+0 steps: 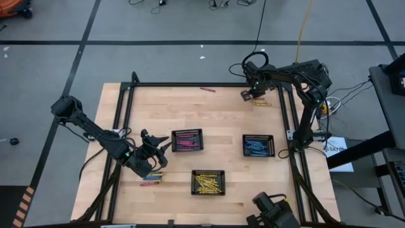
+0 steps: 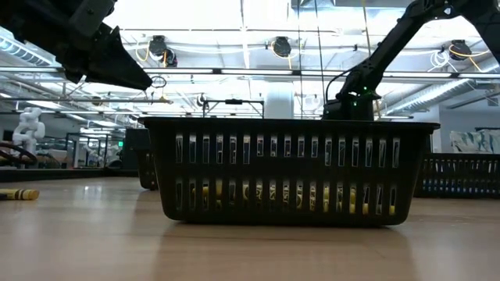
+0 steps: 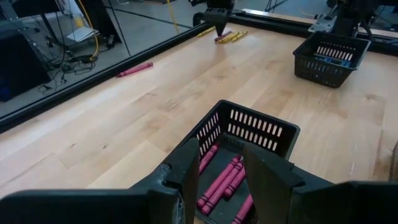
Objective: Sort crayons
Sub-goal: Put the red crayon into the left black bin
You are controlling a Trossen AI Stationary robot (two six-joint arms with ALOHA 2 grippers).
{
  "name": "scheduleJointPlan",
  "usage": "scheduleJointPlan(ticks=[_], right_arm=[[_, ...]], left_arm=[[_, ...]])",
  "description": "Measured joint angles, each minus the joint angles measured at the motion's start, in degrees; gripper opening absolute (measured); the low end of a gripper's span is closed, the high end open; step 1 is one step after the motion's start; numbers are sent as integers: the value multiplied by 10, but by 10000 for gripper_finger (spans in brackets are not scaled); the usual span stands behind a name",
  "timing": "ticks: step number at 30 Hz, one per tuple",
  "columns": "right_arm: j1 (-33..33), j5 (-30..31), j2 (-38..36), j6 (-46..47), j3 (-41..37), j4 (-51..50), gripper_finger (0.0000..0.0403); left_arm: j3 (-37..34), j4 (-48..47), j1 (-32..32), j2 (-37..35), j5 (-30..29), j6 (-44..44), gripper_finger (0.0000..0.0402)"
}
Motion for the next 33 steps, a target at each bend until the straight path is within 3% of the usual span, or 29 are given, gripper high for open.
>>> scheduleJointPlan(ticks=[6,13,25,33], right_arm=[[9,-12,-21,-18,-2,48,1],[17,-11,-26,-87,-2,28,11],[38,-11,-26,-310,-2,69,126],[39,-11,-26,-440,-2,57,136]], left_arm=[[0,0,0,0,0,0,130],[0,0,0,0,0,0,130],[0,0,0,0,0,0,130],[0,0,0,0,0,0,130]])
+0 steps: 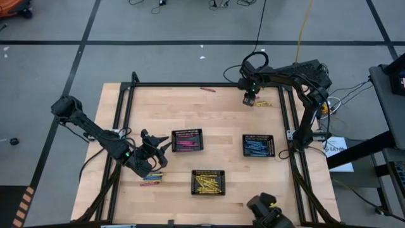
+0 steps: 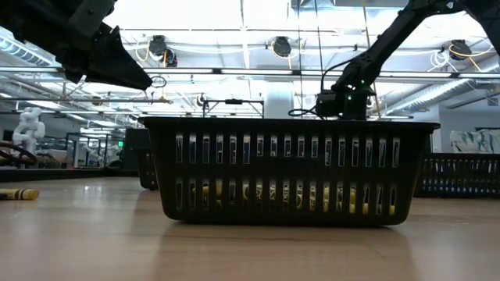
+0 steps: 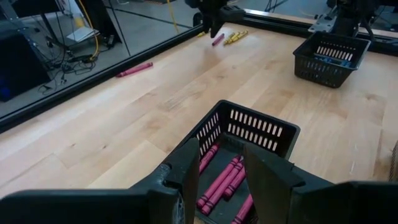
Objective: Sort crayons
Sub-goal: Put the red crayon into the left black bin
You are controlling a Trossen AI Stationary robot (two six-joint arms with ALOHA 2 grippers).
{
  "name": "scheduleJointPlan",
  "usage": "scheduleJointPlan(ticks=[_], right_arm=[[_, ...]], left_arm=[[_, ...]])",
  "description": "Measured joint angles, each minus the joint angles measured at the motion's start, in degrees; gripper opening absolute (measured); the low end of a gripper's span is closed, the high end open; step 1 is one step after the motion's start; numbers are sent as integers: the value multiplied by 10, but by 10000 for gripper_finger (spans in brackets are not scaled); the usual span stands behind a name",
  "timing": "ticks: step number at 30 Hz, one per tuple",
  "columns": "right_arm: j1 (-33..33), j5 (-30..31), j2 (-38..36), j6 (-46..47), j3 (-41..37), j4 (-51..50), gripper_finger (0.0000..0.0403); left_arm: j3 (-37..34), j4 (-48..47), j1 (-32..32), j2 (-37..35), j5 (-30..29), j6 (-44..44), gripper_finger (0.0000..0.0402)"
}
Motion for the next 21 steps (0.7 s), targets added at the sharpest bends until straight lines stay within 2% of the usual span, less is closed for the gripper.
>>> scheduleJointPlan(ticks=[9,14,18,21], right_arm=[[18,3,35,-90,1,-36,136],[32,38,46,-116,2,-27,130],[33,42,47,-120,1,-25,103],[33,42,48,-120,1,-29,63]], left_arm=[[0,0,0,0,0,0,130],[0,0,0,0,0,0,130],[0,0,0,0,0,0,130],[0,0,0,0,0,0,130]])
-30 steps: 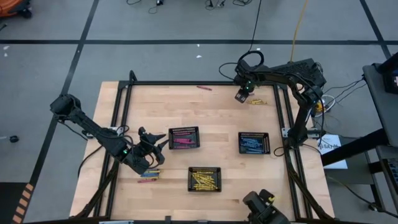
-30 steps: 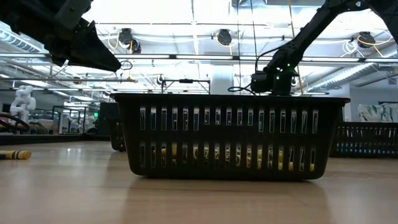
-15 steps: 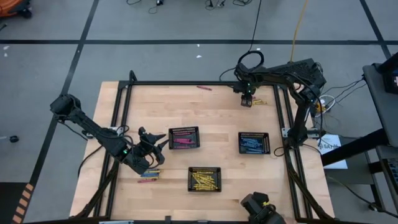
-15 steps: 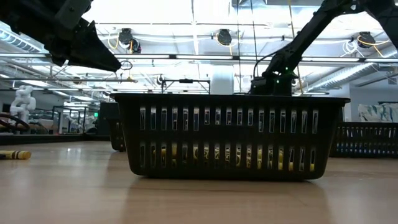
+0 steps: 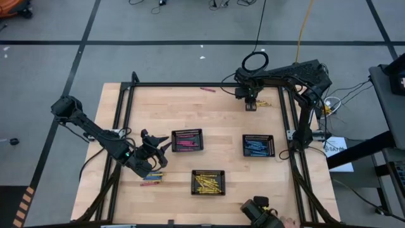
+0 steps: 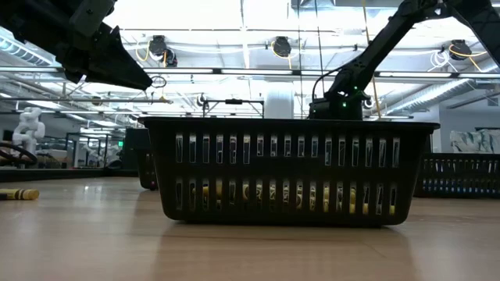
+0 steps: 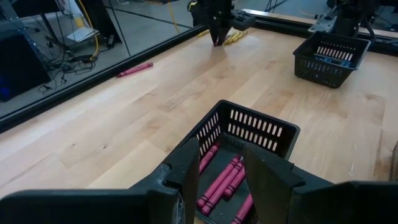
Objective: Sort crayons
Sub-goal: Put the red crayon into the left black bin
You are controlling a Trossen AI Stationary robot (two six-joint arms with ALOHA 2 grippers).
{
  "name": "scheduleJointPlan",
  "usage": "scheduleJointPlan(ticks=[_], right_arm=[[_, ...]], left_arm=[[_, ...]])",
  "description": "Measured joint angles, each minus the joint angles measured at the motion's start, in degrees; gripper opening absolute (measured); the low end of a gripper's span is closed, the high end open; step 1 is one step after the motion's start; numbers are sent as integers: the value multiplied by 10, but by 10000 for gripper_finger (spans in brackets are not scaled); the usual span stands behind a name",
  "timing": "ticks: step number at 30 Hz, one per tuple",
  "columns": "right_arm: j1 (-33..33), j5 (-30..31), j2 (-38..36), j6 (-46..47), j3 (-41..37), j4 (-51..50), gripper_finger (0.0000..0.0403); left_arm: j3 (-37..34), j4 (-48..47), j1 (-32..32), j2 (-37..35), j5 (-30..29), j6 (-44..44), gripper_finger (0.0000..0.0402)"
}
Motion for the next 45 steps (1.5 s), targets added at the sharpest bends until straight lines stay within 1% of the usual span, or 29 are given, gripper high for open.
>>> scheduleJointPlan(ticks=[2,4,8,10,14,17,18,23,26,28,31,33,37,40,45], right_arm=[[0,1,0,3,0,3,26],[2,2,0,7,0,6,9],[21,27,-9,36,-3,25,8],[35,27,-22,44,-3,52,3],[71,19,-70,83,-2,78,2],[105,18,-110,129,-2,100,1],[118,14,-127,145,-2,102,1],[213,-64,-185,227,-1,131,1],[293,-79,-203,276,-1,186,1],[351,-89,-203,321,-1,234,1],[433,-95,-185,378,-1,318,0],[476,-99,-163,405,-1,377,0],[530,-102,-98,430,0,497,0],[542,-97,-39,423,27,505,0],[534,-2,41,372,119,454,0]], left_arm=[[0,0,0,0,0,0,130],[0,0,0,0,0,0,130],[0,0,0,0,0,0,130],[0,0,0,0,0,1,130],[0,0,0,0,0,11,130],[0,-1,-5,0,0,11,130],[0,-2,-8,0,0,11,130],[0,-9,-24,0,0,10,130],[0,-16,-34,0,0,10,130],[0,-18,-41,0,0,10,130],[0,-28,-58,0,0,4,130],[0,-46,-72,-5,0,-16,130],[7,-115,-105,-27,0,-80,130],[13,-159,-128,-48,-6,-119,130],[14,-166,-144,-64,-23,-125,130]])
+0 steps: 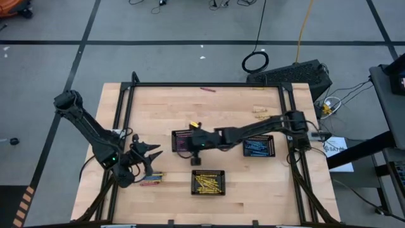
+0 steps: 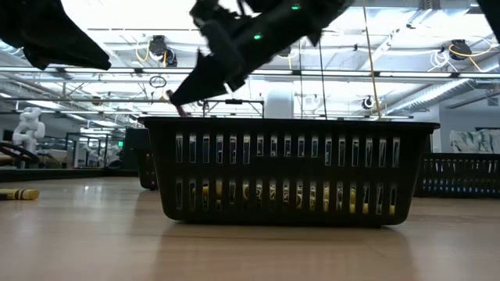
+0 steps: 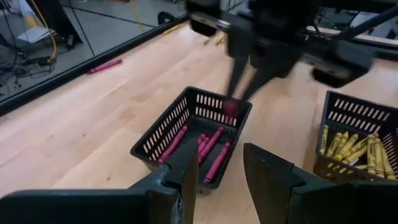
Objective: Sort crayons
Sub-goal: Put the red crayon into the left black bin, then adjust the right black bin
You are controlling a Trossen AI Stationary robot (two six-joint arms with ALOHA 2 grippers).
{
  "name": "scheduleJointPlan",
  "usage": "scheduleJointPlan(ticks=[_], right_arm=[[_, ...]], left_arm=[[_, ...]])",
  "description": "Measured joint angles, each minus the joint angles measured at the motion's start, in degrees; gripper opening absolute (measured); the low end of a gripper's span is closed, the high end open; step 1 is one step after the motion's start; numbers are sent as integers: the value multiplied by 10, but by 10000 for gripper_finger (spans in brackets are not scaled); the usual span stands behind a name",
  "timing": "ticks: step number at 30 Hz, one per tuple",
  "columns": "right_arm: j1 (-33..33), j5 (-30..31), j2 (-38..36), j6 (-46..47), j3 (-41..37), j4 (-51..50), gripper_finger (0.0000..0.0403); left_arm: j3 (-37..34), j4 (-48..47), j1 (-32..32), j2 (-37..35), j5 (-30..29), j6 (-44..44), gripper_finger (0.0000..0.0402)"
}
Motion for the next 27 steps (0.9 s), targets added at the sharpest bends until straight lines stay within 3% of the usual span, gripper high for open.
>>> scheduleJointPlan(ticks=[9,13,17,22,27], right_arm=[[-34,7,83,-7,136,-202,3],[-39,7,106,-7,142,-218,15],[-37,6,114,-7,142,-220,61],[-38,8,74,-9,142,-230,125],[-32,13,-12,5,142,-354,140]], left_arm=[[0,-1,0,0,-1,0,130],[-5,-1,0,0,-1,0,130],[-5,-1,0,0,-1,0,130],[-5,-1,0,0,-1,0,130],[-5,0,0,0,-1,0,130]])
